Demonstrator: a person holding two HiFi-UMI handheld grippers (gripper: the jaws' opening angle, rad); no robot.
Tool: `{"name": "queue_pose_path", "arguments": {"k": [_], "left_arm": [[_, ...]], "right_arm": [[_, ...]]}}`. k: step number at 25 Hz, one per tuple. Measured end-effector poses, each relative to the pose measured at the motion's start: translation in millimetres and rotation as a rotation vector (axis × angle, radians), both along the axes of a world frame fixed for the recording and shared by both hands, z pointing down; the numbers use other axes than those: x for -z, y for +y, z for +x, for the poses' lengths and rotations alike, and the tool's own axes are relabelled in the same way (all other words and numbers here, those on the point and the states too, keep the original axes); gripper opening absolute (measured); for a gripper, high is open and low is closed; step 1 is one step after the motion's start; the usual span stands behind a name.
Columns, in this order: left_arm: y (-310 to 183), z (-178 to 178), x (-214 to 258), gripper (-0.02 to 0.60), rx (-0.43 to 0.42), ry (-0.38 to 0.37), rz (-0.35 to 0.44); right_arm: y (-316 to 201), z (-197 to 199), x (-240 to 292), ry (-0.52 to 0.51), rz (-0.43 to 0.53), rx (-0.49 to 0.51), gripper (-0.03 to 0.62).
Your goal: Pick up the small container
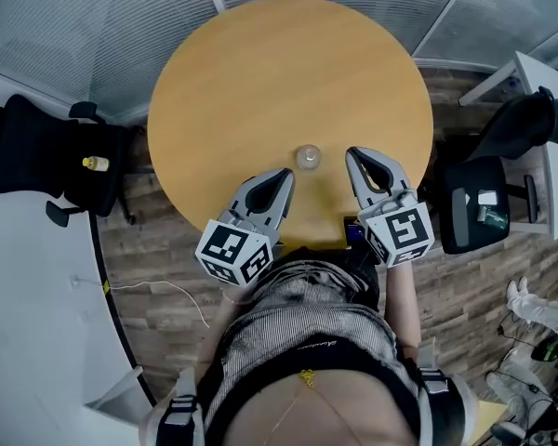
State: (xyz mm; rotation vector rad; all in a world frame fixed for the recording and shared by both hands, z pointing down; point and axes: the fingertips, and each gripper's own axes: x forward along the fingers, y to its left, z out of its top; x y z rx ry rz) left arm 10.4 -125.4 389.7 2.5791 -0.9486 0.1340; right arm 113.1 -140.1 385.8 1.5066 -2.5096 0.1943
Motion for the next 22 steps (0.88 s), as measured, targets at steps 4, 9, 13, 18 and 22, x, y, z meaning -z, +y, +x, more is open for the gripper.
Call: {"name": "queue_pose_path", "arguments": {"k": [4, 9, 13, 18, 22], "left_arm": [[0, 1, -1, 0.003, 0.014, 0.001, 0.0], [2, -1, -1, 0.003, 0.021, 0.003, -0.002], [4, 0, -3, 0.003, 0.016, 0.001, -0.012], [4, 0, -4, 0.003, 0.005, -0.007, -0.017], [4, 0, -6, 0.003, -0.006, -0.012, -0.018]], "right_arm": [[1, -3, -3, -0.006, -0.007, 0.021, 0.021], [2, -6, -5, -0.007, -0.015, 0.036, 0.021], [5, -6, -7, -0.001, -0.023, 0.038, 0.021], [6, -9, -10, -0.002, -0.03, 0.037, 0.021], [7, -13, -11, 0.0, -0.037, 0.043, 0.021]]}}
